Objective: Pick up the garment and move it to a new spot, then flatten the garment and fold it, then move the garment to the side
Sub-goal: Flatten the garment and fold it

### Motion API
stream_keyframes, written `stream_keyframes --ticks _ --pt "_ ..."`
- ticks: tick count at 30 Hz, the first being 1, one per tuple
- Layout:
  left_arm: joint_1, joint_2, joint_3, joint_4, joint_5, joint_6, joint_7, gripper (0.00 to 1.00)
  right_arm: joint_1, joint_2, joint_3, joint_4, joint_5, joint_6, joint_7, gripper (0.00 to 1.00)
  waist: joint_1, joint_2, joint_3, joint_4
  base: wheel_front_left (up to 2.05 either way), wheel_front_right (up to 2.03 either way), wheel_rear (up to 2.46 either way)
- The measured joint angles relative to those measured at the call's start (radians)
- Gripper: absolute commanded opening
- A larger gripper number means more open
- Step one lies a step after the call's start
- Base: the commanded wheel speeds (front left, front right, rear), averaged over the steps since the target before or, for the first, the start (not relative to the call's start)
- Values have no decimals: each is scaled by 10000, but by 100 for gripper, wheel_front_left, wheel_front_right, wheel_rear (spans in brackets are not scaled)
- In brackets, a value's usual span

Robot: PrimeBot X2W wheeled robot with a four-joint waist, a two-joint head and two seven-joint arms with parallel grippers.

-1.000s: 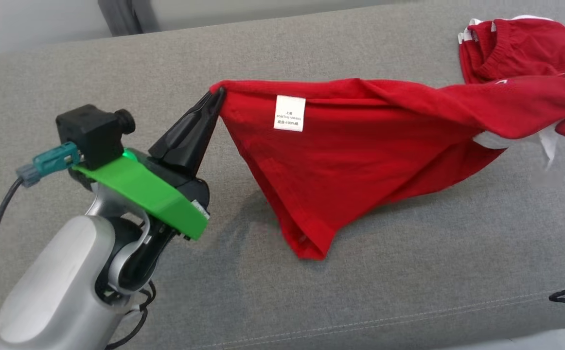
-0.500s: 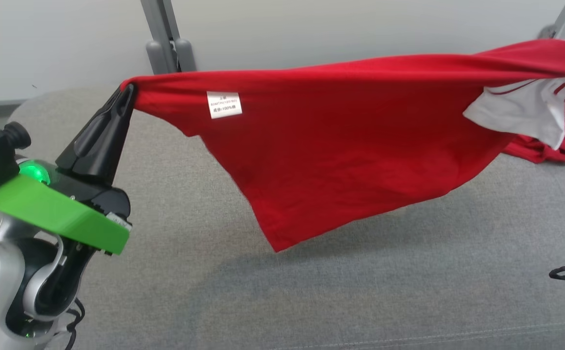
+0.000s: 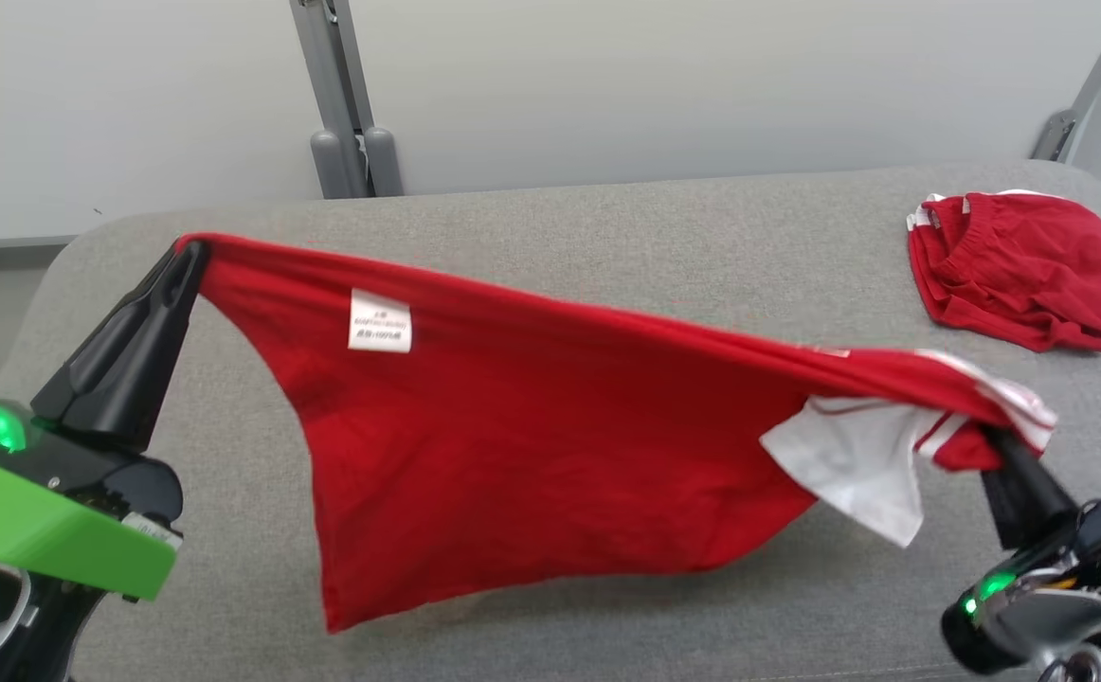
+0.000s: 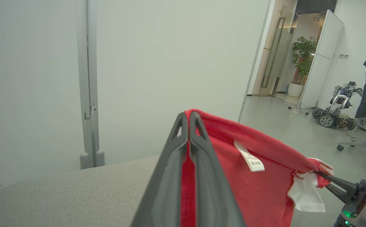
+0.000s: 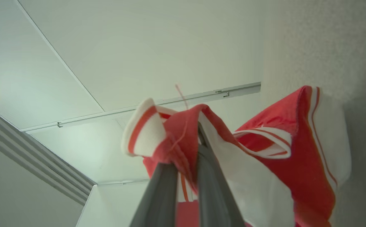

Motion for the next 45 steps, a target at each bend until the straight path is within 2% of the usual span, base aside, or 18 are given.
stream_keyframes --ticks 3,8,12,21,26,28,31,36,39,41,45 --pt "287 44 276 -140 -8 0 81 0 432 -84 506 261 1147 2 -330 0 0 0 102 -67 0 0 0" --pt "630 111 951 -199 -107 10 98 0 1260 -382 2516 224 3160 -2 -909 0 0 0 266 -216 0 0 0" --pt "859 150 1452 -282 -130 138 173 0 1350 -458 3436 -775 2980 -71 -1381 0 0 0 388 -383 0 0 0" --pt "876 222 1670 -742 -570 167 541 0 889 -583 3503 -3281 2029 -73 -2523 0 0 0 840 -474 0 0 0" --pt "21 508 1981 -598 -756 167 899 0 -623 -1296 3568 -4245 1406 -71 -3219 0 0 1 1282 -405 0 0 0" --pt "-565 587 2107 -211 -798 167 968 0 -1466 -1547 3453 -3942 1212 -71 -3697 0 0 0 1502 -371 0 0 0" --pt "-1598 627 2077 527 -1026 157 1139 0 -2879 -1864 3271 -2612 1147 -71 -4487 0 0 0 1853 -317 0 0 0" --pt "-3510 527 1126 1965 -1149 21 1503 0 -5632 -2282 3540 71 947 -71 -5699 0 0 0 2475 -196 0 0 0" --pt "-4637 -171 278 2752 -1151 -31 1572 0 -7222 -2556 3749 1442 727 -69 -6449 0 0 0 2848 -75 0 0 0" --pt "-5402 -656 -115 3407 -890 -65 1446 0 -8235 -2715 3937 2382 585 -71 -6473 0 1 0 3062 48 0 0 0" --pt "-7054 -1235 282 4180 -362 -56 721 0 -10444 -2591 4594 3392 570 -71 -6343 0 0 0 3423 317 0 0 0"
